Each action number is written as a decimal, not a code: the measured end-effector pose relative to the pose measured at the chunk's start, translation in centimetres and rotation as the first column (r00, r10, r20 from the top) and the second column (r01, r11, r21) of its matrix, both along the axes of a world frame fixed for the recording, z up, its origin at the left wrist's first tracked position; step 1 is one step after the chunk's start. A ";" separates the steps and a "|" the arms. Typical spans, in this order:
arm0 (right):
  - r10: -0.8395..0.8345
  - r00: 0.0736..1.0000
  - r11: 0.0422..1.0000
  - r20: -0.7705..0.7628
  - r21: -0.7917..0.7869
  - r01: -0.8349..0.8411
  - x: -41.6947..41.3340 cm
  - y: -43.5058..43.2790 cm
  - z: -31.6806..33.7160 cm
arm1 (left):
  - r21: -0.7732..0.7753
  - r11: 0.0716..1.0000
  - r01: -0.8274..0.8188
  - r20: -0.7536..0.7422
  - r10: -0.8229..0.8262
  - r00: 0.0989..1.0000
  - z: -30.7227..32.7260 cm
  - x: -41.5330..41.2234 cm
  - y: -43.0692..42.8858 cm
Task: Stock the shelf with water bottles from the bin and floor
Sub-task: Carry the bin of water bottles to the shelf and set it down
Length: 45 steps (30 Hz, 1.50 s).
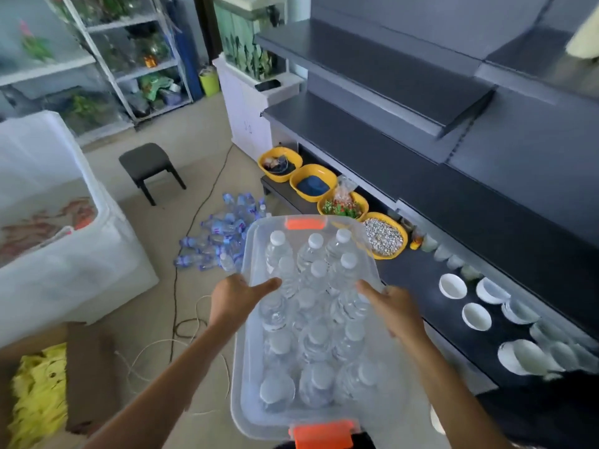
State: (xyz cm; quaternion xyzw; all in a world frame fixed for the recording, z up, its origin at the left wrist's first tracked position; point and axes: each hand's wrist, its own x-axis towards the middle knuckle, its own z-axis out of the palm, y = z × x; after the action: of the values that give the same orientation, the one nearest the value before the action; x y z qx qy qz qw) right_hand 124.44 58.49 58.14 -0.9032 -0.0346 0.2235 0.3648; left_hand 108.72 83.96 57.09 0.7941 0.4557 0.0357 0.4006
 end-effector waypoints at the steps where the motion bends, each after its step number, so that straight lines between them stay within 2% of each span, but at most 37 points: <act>1: 0.031 0.999 0.999 -0.024 -0.022 -0.032 2.0 1.4 -0.5 | 0.001 1.000 0.008 -0.015 -0.008 1.000 -0.5 1.6 1.2; 5: 0.063 0.997 0.996 -0.040 -0.053 -0.065 9.1 6.9 -2.1 | -0.062 0.997 -0.041 -0.055 0.037 0.998 -2.1 7.5 5.9; 8: 0.071 0.997 0.996 0.011 -0.058 -0.070 14.0 10.5 -4.3 | -0.109 0.993 -0.035 -0.093 0.025 0.995 -3.4 12.0 9.3; 11: 0.099 0.995 0.984 0.004 -0.149 -0.098 18.2 14.4 -5.8 | -0.129 0.990 -0.049 -0.123 0.033 0.992 -5.1 16.1 12.8; 14: 0.117 0.992 0.960 -0.045 -0.250 -0.125 21.7 18.1 -8.0 | -0.175 0.984 -0.040 -0.155 0.013 0.988 -7.9 19.4 16.0; 22: 0.117 0.991 0.907 -0.066 -0.400 -0.134 28.2 24.9 -17.9 | -0.375 0.917 -0.134 -0.279 0.026 0.960 -18.0 25.0 20.6; 26: 0.131 0.985 0.877 -0.114 -0.449 -0.169 31.9 26.6 -25.7 | -0.487 0.826 -0.285 -0.361 0.107 0.927 -25.0 27.5 20.1; 32: 0.238 0.966 0.803 -0.102 -0.539 -0.255 36.2 28.4 -37.2 | -0.594 0.609 -0.525 -0.512 0.217 0.831 -37.4 29.8 17.6; 35: 0.257 0.962 0.788 -0.094 -0.556 -0.265 38.0 28.4 -42.7 | -0.631 0.530 -0.567 -0.558 0.198 0.806 -43.1 31.3 15.7; 40: 0.323 0.933 0.706 -0.160 -0.615 -0.350 40.1 27.5 -50.9 | -0.646 0.459 -0.610 -0.598 0.192 0.778 -51.9 32.8 12.6; 45: 0.323 0.927 0.680 -0.189 -0.635 -0.367 40.8 26.7 -55.2 | -0.675 0.371 -0.637 -0.611 0.202 0.765 -58.2 33.3 9.8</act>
State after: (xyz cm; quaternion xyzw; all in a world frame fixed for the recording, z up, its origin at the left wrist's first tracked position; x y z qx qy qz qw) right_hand 165.20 85.18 2.96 -0.9427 -0.1116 0.3134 -0.0256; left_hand 142.05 93.81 -1.12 0.3235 0.6782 -0.2666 0.6036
